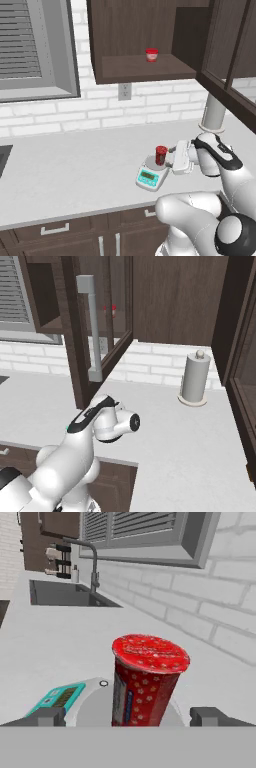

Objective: Pick the yogurt and place it on the digital scale for weighing, and close the cabinet.

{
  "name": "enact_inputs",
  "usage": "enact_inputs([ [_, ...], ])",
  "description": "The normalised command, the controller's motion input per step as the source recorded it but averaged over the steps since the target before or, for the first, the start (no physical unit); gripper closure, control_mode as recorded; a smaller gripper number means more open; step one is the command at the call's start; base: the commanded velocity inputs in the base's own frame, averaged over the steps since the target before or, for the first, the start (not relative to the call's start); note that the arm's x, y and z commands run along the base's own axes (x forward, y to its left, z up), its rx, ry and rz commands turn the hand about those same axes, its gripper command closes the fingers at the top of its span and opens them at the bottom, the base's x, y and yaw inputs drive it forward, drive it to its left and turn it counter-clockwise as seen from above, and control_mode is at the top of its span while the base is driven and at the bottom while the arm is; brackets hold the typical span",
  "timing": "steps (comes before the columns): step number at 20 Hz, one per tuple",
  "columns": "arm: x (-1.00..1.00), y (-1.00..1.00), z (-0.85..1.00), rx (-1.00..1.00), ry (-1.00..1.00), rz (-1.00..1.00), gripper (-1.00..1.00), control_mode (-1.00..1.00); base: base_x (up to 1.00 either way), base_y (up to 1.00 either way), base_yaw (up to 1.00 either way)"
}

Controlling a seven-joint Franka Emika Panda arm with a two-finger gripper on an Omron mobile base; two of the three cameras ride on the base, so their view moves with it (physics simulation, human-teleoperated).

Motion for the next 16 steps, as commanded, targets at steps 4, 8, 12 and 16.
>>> enact_inputs([
  [4, -0.35, 0.00, -0.22, 0.00, 0.00, -0.06, -1.00, -1.00, 0.00, 0.00, 0.00],
  [8, -0.60, 0.01, -0.07, 0.00, -0.04, -0.03, -1.00, -1.00, 0.00, 0.00, 0.00],
  [12, -1.00, 0.02, 0.03, -0.01, -0.20, -0.02, -1.00, -1.00, 0.00, 0.00, 0.00],
  [16, -1.00, -0.05, 0.03, 0.00, -0.24, -0.05, -1.00, -1.00, 0.00, 0.00, 0.00],
])
